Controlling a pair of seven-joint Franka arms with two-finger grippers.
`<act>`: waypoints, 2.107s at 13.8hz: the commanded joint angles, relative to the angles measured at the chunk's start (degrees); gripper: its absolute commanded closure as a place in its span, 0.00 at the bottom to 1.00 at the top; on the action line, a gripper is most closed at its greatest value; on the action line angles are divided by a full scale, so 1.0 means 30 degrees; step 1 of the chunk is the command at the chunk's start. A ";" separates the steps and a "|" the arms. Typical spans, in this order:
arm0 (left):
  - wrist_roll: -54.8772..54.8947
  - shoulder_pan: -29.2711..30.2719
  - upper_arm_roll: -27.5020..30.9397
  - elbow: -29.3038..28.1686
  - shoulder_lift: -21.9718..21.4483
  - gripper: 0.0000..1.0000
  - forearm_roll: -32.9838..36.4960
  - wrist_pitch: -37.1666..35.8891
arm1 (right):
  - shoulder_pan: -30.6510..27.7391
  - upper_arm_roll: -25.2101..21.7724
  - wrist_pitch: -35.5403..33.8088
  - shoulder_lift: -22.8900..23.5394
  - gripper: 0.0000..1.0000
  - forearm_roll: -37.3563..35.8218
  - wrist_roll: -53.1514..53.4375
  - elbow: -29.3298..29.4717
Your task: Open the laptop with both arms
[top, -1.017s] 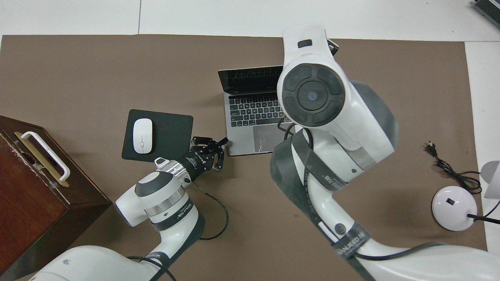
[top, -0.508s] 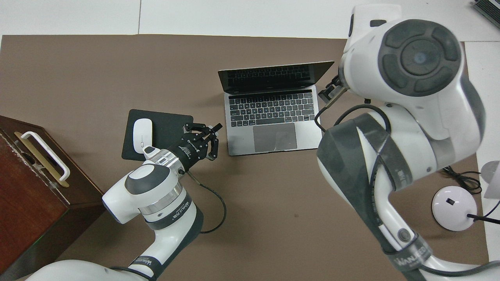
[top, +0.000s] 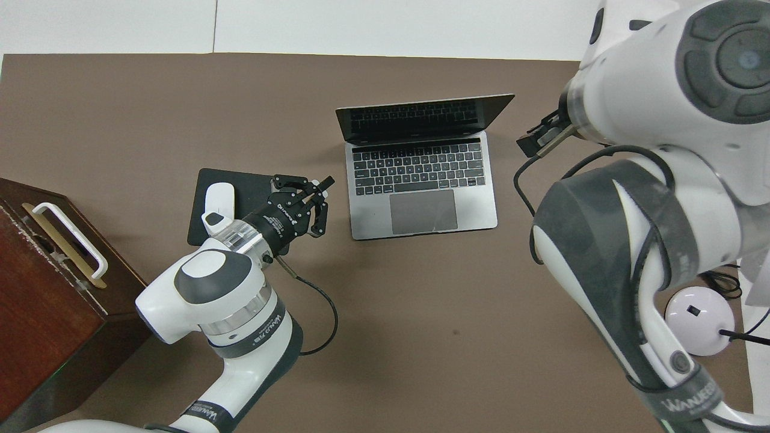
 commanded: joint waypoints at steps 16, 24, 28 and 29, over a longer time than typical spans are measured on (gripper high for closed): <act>-0.0352 0.4241 0.0184 0.3285 0.0922 1.00 1.7405 -0.0578 | -0.2483 0.0033 -0.2777 -0.1491 0.00 0.3256 0.6043 -0.0466; -0.0381 0.4771 0.3196 0.4101 0.0599 1.00 2.4281 -0.5459 | -0.3598 0.0062 -0.3422 -0.1638 0.00 0.3961 0.6867 -0.0554; -0.2983 0.4800 0.4169 0.6942 0.0863 1.00 3.0814 -0.9654 | -0.3803 0.0062 -0.3861 -0.1929 0.00 0.3961 0.7131 -0.0642; -0.3278 0.4800 0.4169 0.7413 0.0892 1.00 3.1670 -1.0300 | -0.3804 0.0062 -0.3891 -0.1960 0.00 0.3961 0.7160 -0.0642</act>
